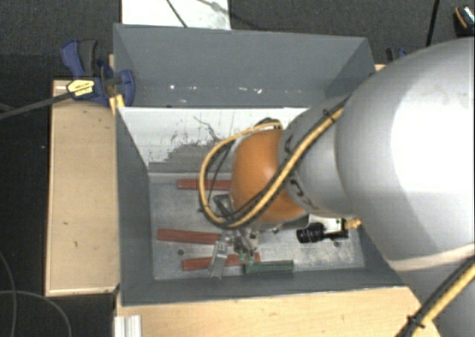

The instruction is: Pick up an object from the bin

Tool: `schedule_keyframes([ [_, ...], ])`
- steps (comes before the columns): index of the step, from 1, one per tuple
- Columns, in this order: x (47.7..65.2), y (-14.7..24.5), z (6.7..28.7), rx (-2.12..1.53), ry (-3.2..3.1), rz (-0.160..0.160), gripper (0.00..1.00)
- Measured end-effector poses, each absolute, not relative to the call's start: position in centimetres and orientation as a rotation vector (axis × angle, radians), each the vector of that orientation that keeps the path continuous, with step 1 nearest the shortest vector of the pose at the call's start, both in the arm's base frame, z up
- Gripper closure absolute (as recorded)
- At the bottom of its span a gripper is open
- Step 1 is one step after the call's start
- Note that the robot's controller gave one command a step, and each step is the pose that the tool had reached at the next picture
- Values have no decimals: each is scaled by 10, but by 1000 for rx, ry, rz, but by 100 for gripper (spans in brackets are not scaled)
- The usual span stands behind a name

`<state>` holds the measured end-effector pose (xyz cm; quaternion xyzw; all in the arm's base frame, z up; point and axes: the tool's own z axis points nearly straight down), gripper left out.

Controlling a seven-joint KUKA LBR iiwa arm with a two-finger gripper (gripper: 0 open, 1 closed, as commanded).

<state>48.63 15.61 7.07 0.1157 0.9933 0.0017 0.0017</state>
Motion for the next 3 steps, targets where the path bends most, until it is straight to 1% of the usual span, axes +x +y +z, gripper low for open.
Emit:
schedule_keyframes([
  [1,487,154,73,365,3118,4,100],
  [2,498,143,211,358,3111,6,100],
  [3,496,142,206,352,3120,0,0],
])
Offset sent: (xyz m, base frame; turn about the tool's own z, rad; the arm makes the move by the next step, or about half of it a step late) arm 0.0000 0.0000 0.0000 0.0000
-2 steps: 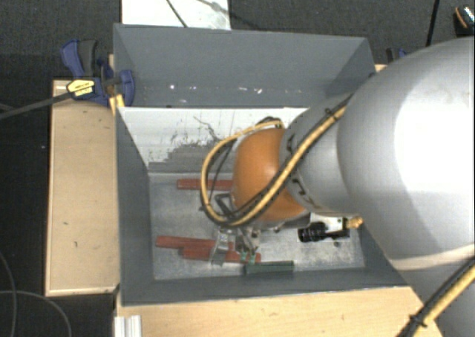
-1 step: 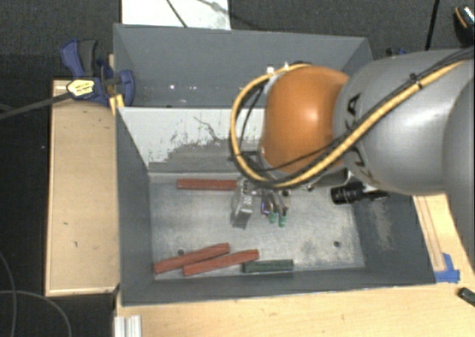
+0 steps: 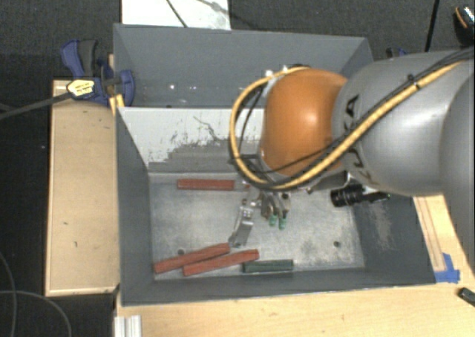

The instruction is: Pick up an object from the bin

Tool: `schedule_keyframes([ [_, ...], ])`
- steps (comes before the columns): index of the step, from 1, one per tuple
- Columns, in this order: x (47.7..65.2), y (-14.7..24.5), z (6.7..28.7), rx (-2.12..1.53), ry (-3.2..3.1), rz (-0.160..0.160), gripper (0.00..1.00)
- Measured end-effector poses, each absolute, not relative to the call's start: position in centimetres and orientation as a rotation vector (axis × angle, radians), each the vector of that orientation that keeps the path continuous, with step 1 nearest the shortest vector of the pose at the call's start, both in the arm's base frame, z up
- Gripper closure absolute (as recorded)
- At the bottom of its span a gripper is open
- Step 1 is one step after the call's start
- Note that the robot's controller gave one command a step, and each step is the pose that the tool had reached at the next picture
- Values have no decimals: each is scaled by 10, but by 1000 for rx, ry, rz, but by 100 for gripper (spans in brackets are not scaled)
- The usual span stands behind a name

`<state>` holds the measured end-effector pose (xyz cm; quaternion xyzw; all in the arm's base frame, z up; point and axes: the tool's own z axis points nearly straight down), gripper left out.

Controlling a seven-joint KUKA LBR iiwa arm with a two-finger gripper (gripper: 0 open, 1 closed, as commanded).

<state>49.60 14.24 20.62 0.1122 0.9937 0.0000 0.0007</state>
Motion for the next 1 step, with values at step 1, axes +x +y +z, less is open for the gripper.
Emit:
schedule_keyframes([
  [1,476,179,83,194,3141,-2,0],
])
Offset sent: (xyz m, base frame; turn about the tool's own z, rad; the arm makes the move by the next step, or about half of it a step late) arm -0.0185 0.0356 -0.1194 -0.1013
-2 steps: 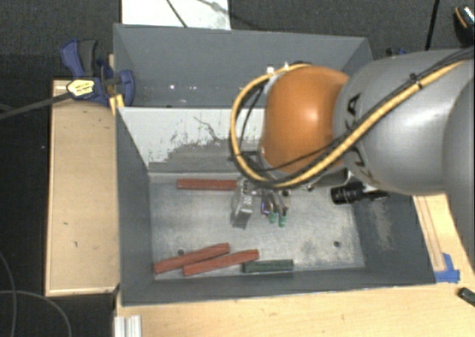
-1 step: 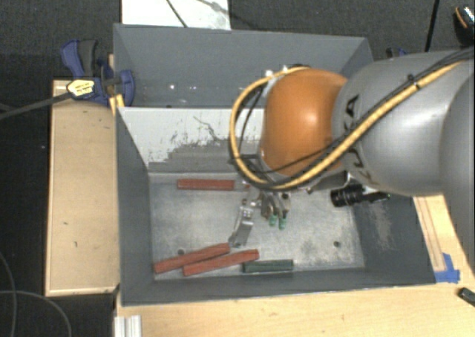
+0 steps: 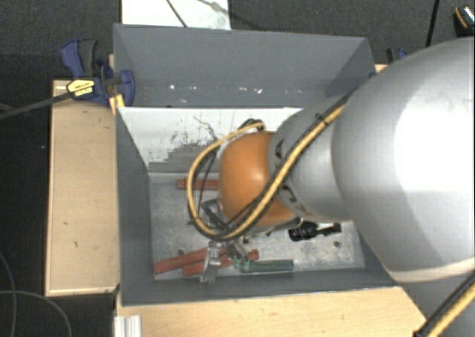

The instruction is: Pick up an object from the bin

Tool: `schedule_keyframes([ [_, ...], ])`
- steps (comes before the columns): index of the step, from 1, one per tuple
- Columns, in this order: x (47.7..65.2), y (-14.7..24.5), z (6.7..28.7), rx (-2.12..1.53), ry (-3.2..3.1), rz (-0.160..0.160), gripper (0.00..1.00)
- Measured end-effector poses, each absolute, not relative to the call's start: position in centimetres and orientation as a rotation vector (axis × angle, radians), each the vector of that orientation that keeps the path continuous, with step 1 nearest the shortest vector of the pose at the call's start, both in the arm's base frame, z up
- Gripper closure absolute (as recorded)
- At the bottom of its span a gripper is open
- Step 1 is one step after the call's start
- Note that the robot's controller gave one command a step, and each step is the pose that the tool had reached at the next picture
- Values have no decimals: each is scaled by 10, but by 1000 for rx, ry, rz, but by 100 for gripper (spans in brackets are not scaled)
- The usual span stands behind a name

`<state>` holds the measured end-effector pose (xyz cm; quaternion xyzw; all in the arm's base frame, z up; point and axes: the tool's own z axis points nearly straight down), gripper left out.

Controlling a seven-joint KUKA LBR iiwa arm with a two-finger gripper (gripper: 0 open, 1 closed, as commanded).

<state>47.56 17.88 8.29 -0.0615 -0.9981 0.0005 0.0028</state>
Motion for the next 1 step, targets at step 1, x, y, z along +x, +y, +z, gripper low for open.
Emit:
schedule_keyframes([
  [1,478,178,87,-198,-3137,-2,100],
])
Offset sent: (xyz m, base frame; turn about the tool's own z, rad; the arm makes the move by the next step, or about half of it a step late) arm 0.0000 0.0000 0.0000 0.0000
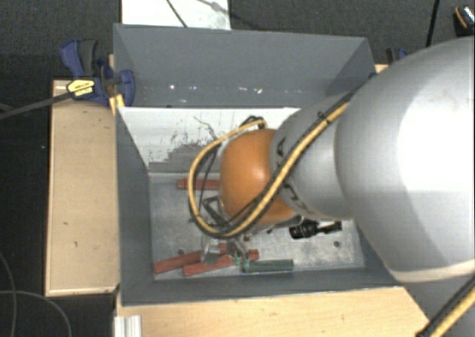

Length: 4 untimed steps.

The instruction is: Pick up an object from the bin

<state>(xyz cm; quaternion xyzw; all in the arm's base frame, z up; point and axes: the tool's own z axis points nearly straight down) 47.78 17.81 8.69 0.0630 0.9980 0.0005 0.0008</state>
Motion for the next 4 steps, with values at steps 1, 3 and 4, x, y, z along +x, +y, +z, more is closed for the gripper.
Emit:
schedule_keyframes([
  [1,478,178,87,199,3134,2,0],
  [3,478,178,87,200,3133,2,0],
  [4,478,178,87,201,3134,2,100],
])
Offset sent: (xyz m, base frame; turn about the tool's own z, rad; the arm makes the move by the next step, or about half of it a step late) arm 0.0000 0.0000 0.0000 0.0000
